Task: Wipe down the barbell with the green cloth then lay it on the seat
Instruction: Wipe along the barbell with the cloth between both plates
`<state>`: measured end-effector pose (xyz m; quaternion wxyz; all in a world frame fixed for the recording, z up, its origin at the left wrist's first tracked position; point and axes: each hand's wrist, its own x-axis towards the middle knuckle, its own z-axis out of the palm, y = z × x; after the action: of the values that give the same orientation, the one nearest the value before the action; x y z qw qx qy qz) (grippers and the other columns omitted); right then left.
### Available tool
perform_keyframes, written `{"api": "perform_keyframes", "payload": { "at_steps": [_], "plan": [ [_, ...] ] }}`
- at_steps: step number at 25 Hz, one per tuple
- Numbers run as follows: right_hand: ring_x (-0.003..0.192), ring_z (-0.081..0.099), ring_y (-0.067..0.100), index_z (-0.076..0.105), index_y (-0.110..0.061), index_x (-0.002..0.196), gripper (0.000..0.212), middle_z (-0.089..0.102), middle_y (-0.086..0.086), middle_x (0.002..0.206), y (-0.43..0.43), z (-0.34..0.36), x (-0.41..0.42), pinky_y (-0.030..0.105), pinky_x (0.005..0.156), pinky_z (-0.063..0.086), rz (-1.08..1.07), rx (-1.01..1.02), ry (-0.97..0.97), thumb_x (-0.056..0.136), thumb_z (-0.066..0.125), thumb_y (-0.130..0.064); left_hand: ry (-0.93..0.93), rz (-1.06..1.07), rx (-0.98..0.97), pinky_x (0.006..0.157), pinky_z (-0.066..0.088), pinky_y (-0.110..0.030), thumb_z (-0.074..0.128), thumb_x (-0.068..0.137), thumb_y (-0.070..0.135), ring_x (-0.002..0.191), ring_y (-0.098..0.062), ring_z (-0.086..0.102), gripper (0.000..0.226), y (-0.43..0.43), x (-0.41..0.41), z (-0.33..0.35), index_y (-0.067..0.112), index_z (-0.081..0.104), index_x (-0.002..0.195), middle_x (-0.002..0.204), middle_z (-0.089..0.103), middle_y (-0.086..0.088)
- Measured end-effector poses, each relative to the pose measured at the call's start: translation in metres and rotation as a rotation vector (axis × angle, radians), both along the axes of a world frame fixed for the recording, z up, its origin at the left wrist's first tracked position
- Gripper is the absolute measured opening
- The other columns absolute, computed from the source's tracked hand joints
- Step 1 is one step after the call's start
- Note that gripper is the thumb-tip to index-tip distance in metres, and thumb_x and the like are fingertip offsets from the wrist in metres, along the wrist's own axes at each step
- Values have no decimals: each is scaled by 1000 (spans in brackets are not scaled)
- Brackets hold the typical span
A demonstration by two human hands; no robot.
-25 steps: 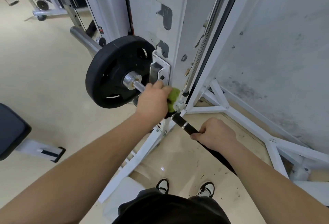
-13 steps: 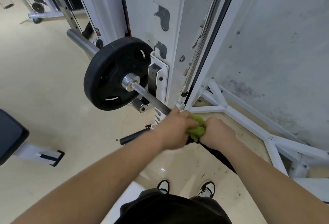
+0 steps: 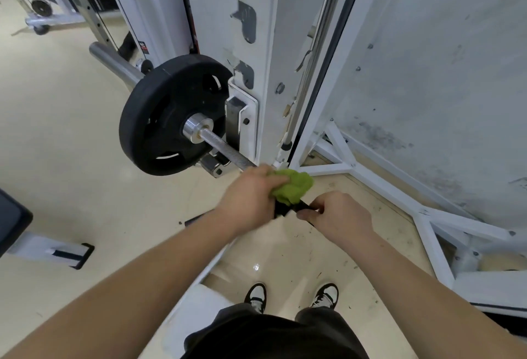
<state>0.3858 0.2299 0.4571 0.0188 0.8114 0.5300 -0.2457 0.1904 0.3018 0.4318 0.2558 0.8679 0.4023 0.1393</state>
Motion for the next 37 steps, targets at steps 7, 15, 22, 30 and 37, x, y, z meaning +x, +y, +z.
{"api": "perform_keyframes", "payload": {
  "at_steps": [7,15,22,30,37],
  "plan": [
    [97,66,13,72,-25,124,60,69,-9,109,-44,13,56,37,85,59,-27,-47,74,75,80,-59,170,98,63,72,53,-41,45,76,29,87,-36,56,40,-27,44,7,17,70,106,93,57,-8],
    [80,68,14,77,-27,97,35,70,-8,81,-91,11,88,32,70,55,27,-83,151,74,78,-53,145,275,133,72,45,-36,44,74,20,82,-38,55,47,-71,89,-2,15,72,111,93,62,-13],
    [68,64,17,74,-26,86,11,67,-6,75,-107,1,92,25,54,44,101,-18,12,84,69,-35,64,188,-1,86,53,-41,40,79,29,97,-32,59,57,-67,83,1,32,67,129,105,63,-7],
    [72,66,22,72,-19,78,10,69,-3,73,-105,-5,93,29,61,52,55,38,48,73,68,-27,60,84,69,82,54,-41,47,77,19,99,-32,57,60,-108,98,-6,34,64,133,110,62,-5],
    [74,66,23,71,-22,77,11,69,-4,75,-114,-3,92,31,64,54,33,79,81,78,67,-32,-41,171,115,84,51,-38,50,73,13,93,-35,56,55,-153,119,-20,23,69,124,109,61,-11]
  ]
}}
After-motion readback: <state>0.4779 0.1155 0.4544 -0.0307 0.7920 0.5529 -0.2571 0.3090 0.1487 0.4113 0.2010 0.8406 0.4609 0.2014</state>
